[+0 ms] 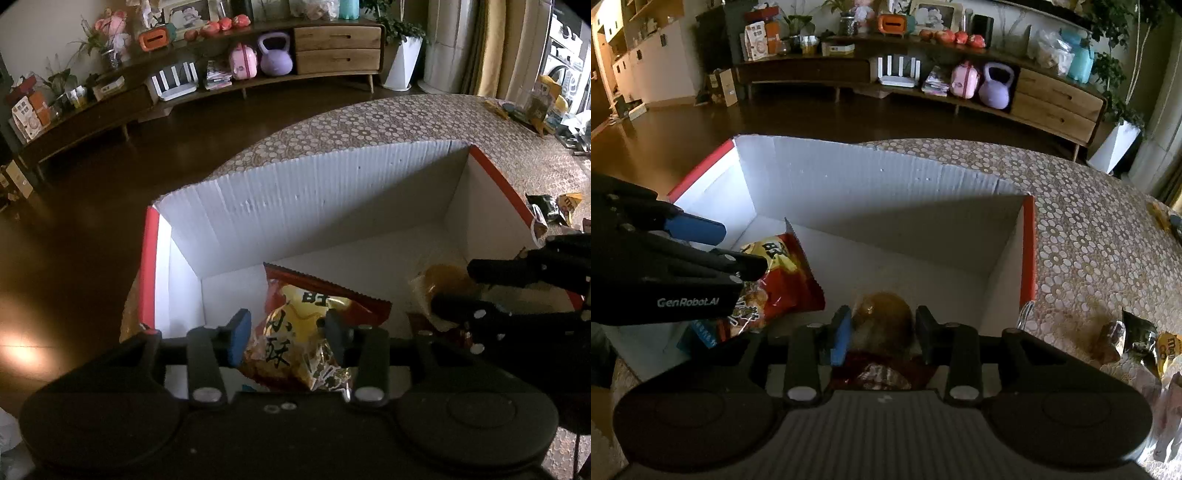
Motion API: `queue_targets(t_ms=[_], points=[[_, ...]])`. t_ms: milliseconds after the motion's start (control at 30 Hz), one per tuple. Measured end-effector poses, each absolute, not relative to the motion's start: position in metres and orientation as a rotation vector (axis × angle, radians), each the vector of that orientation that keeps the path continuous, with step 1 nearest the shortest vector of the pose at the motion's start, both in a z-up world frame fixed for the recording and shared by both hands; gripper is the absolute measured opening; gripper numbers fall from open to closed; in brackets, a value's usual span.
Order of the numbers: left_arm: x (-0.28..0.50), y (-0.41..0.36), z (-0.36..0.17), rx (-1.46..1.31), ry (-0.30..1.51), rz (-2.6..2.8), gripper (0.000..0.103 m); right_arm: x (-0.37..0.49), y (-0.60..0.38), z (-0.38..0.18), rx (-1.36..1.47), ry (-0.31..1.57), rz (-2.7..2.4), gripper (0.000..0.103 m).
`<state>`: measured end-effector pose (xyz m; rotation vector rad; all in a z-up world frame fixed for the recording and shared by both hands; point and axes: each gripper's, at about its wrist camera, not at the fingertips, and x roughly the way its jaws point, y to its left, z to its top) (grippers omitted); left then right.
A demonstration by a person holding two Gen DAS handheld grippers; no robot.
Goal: Organize snacks
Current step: 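Open both grippers to drop the Wangwang bag and candy into the box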
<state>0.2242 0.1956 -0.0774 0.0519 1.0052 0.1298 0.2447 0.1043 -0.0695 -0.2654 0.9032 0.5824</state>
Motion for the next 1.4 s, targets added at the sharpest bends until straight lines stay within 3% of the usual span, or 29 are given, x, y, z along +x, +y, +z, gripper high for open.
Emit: queue_targets(t_ms=[133, 267, 433, 733, 867, 1400], points=[[0.221, 0.194, -0.077, 0.044, 1.002, 0.138, 0.047, 0.24, 0.102, -0.064, -0.264, 0.888, 0.581, 0.058], [0.214, 0.193, -0.071, 0.045, 0.982, 0.149, 0.062, 0.235, 0.096, -0.056, -0.247, 0.878, 0.583, 0.058], [0.204, 0.191, -0.06, 0.033, 0.952, 0.151, 0.064, 0.225, 0.088, -0.045, -0.239, 0.861, 0.578, 0.058], [0.181, 0.183, -0.03, 0.03, 0.867, 0.144, 0.08, 0.204, 0.069, -0.017, -0.201, 0.816, 0.571, 0.061], [0.17, 0.176, -0.019, 0.037, 0.832, 0.136, 0.084, 0.193, 0.059, -0.004, -0.182, 0.786, 0.561, 0.071], [0.13, 0.14, 0.022, 0.031, 0.693, 0.089, 0.099, 0.154, 0.005, 0.033, -0.092, 0.688, 0.543, 0.084]])
